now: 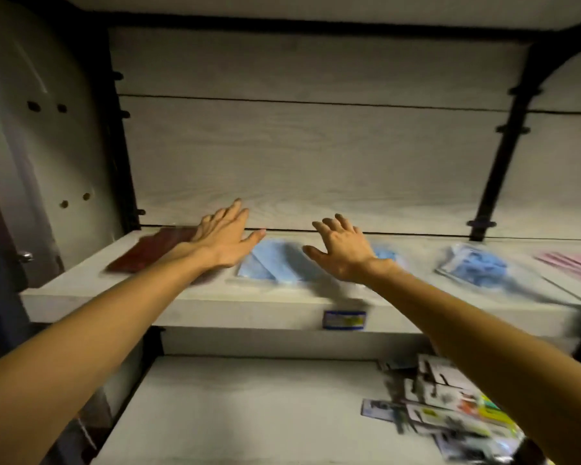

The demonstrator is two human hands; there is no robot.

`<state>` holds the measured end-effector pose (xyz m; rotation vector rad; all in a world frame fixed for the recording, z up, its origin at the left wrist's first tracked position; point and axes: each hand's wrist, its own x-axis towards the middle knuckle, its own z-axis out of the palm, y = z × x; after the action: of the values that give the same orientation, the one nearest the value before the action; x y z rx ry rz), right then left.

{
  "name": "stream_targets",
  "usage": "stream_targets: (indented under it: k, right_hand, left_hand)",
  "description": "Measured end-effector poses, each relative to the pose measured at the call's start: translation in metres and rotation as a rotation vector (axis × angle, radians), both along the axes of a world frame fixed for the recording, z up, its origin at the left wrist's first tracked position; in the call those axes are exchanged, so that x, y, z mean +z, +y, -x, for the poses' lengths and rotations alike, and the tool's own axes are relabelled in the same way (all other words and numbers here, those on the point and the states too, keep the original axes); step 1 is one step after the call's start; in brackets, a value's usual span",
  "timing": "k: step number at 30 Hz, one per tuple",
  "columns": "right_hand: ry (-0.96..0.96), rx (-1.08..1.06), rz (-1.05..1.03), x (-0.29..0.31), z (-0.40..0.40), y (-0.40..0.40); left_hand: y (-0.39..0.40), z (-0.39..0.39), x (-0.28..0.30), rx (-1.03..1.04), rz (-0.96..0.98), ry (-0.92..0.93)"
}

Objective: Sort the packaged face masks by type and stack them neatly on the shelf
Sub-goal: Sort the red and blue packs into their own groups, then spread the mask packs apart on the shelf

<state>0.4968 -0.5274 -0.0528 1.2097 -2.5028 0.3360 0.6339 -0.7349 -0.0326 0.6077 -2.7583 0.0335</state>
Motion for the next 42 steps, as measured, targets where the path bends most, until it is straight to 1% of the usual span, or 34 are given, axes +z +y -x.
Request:
stream_targets:
  k: [4, 7, 12, 14, 18, 20, 22, 25, 29, 34, 36, 42]
  right_hand:
    - [0.009, -0.07, 0.037, 0.004, 0.014, 0.119]
    - [0.016, -0.111, 0.072, -0.001, 0.016, 0.212]
    - [0.04, -0.2, 0.054, -0.008, 0.015, 0.355]
    - [0.066, -0.215, 0.041, -0.004, 0.015, 0.398]
    - [0.173, -0.15, 0.037, -0.006, 0.013, 0.459]
    - [0.177, -0.211, 0.056, -0.012, 0.02, 0.486]
    - [0.144, -0.304, 0.067, -0.016, 0.033, 0.518]
    - [0.073, -0.428, 0.058, -0.021, 0.059, 0.57]
    - [0.033, -0.527, 0.042, -0.027, 0.103, 0.629]
    - [0.039, -0.55, -0.033, -0.025, 0.171, 0.691]
    - [0.026, -0.548, -0.059, -0.017, 0.2, 0.711]
    - [0.003, -0.583, -0.035, 0.0, 0.272, 0.754]
  left_hand:
    - [0.11, 0.023, -0.003, -0.125, 0.059, -0.001]
    - [0.195, 0.041, -0.013, -0.244, 0.074, 0.059]
    - [0.325, 0.064, -0.028, -0.431, 0.076, 0.09]
    - [0.368, 0.07, -0.027, -0.518, 0.102, 0.098]
    - [0.447, 0.086, -0.021, -0.68, 0.118, 0.133]
    - [0.484, 0.098, -0.022, -0.767, 0.126, 0.109]
    - [0.516, 0.114, -0.026, -0.833, 0.172, 0.094]
    - [0.555, 0.147, -0.03, -0.878, 0.219, 0.09]
    - [0.605, 0.209, -0.032, -0.933, 0.26, 0.099]
    - [0.664, 0.301, -0.03, -0.913, 0.271, 0.093]
    - [0.681, 0.332, -0.028, -0.909, 0.244, 0.097]
    - [0.706, 0.406, -0.018, -0.866, 0.234, 0.083]
